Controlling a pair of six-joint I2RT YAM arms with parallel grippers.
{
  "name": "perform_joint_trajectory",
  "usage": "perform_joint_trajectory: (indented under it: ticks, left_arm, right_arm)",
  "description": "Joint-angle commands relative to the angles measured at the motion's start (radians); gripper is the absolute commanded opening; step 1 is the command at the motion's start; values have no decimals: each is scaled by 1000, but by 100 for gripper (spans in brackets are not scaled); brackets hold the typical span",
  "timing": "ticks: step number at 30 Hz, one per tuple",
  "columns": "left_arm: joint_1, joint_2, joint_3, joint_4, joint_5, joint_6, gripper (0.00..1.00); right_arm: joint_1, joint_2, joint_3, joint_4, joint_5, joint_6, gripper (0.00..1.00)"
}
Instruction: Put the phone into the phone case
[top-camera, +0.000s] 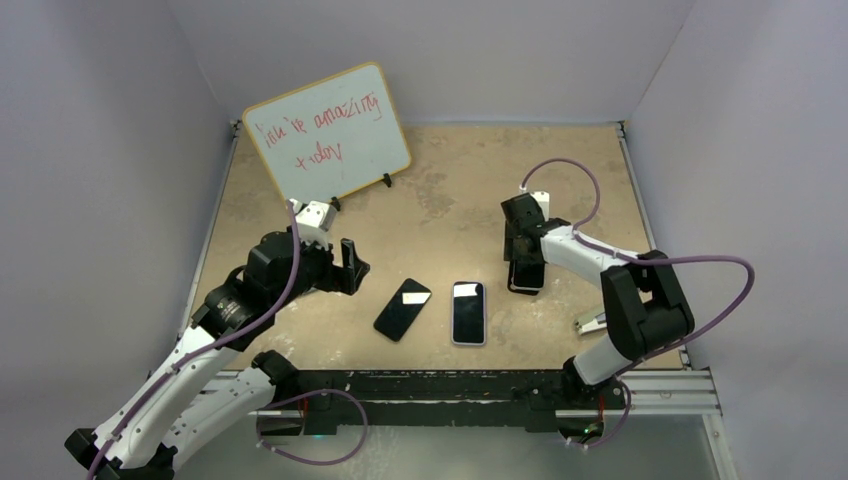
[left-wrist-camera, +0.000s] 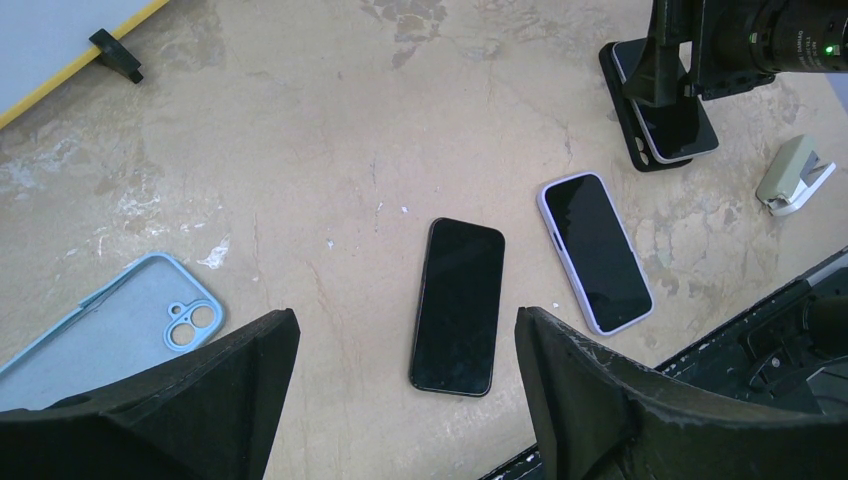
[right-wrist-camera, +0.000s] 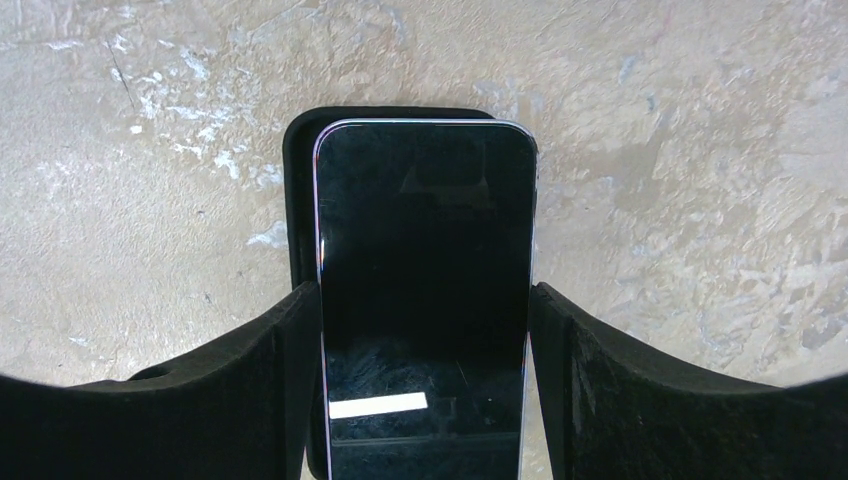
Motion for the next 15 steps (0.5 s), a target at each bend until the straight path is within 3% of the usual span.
perform_joint_trajectory:
  ticks: [1,15]
  left_arm:
    - [0,-4,2,16,-7,-7,82]
    - [0,2,2,16,-9,-8,82]
  right_arm:
    - [-5,11,-8,73,-10,-14,35]
    - [-5,0,-45,174,-89,0,39]
